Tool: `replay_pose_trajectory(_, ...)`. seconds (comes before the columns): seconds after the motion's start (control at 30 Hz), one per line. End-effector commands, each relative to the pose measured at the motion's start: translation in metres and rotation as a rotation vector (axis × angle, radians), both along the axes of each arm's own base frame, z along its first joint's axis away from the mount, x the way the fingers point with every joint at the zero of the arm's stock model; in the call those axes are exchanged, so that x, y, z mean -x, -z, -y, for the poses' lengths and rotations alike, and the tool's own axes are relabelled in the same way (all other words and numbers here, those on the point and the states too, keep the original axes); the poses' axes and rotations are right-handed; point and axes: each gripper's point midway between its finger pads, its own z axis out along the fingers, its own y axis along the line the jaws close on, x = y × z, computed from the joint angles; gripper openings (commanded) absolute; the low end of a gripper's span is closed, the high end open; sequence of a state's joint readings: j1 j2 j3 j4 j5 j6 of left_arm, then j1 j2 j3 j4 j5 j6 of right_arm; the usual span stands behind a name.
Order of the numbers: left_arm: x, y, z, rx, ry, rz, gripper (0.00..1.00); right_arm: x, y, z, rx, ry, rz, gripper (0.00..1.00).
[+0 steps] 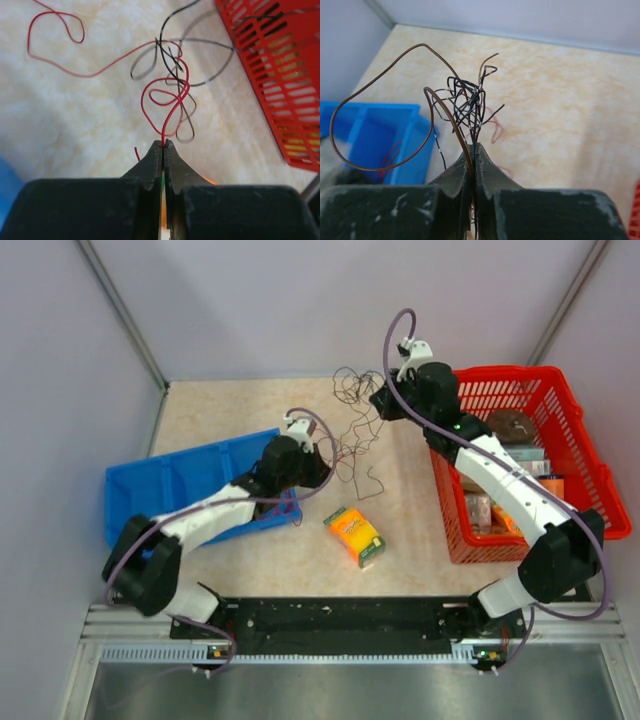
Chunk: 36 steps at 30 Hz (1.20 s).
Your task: Untangle the cables
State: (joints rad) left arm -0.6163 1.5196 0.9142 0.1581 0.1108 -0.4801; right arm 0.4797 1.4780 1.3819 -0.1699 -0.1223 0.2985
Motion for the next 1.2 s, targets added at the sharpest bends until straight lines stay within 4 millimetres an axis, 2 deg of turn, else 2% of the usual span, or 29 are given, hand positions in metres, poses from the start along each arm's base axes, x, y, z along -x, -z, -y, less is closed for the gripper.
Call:
replay_pose_trajectory(0.0,0.045,-0.063,-0.041,0.034,-0.021,0.135,0.00,-0.053,-0.005,0.047,0.127,0.284,0.099,0.00)
replay_pose_trajectory(0.07,0.066,-0.090,-0.063,0.024,-0.036,0.192,0.00,-0.070,0.001,0.055,0.159,0.332,0.099,0.00)
replay_pose_trajectory(0.1,0.079,-0.118,-0.079,0.043,-0.056,0.257,0.00,-0.080,0.007,0.059,0.169,0.354,0.093,0.00)
replay_pose_trajectory(0.17,0.093,-0.159,-0.110,0.036,-0.132,0.364,0.00,-0.094,0.015,0.064,0.186,0.389,0.088,0.00)
replay_pose_trajectory(0.23,0.107,-0.208,-0.144,0.044,-0.228,0.490,0.00,-0.104,0.027,0.066,0.213,0.415,0.086,0.00)
replay_pose_trajectory(0.3,0.122,-0.245,-0.176,0.031,-0.316,0.586,0.00,-0.112,0.038,0.070,0.252,0.439,0.078,0.00)
replay_pose_trajectory(0.4,0.140,-0.290,-0.216,-0.027,-0.421,0.673,0.00,-0.121,0.050,0.077,0.311,0.465,0.078,0.00)
replay_pose_trajectory(0.5,0.163,-0.352,-0.253,-0.029,-0.516,0.799,0.00,-0.127,0.069,0.082,0.357,0.486,0.057,0.00)
replay_pose_trajectory(0.6,0.201,-0.424,-0.288,0.019,-0.587,0.958,0.00,-0.133,0.083,0.082,0.373,0.485,0.039,0.00)
replay_pose_trajectory(0.7,0.233,-0.474,-0.320,0.042,-0.662,1.072,0.00,-0.139,0.097,0.075,0.380,0.464,0.023,0.00)
replay_pose_trajectory(0.8,0.264,-0.506,-0.350,0.075,-0.738,1.141,0.00,-0.143,0.106,0.078,0.398,0.475,0.012,0.00)
replay_pose_trajectory(0.87,0.275,-0.514,-0.363,0.110,-0.775,1.161,0.00,-0.144,0.111,0.079,0.413,0.478,0.006,0.00)
replay_pose_trajectory(1.0,0.269,-0.511,-0.360,0.107,-0.771,1.135,0.00,-0.147,0.118,0.077,0.420,0.472,-0.005,0.00)
replay_pose_trajectory(1.17,0.271,-0.519,-0.365,0.133,-0.800,1.138,0.00,-0.150,0.131,0.079,0.441,0.481,-0.024,0.00)
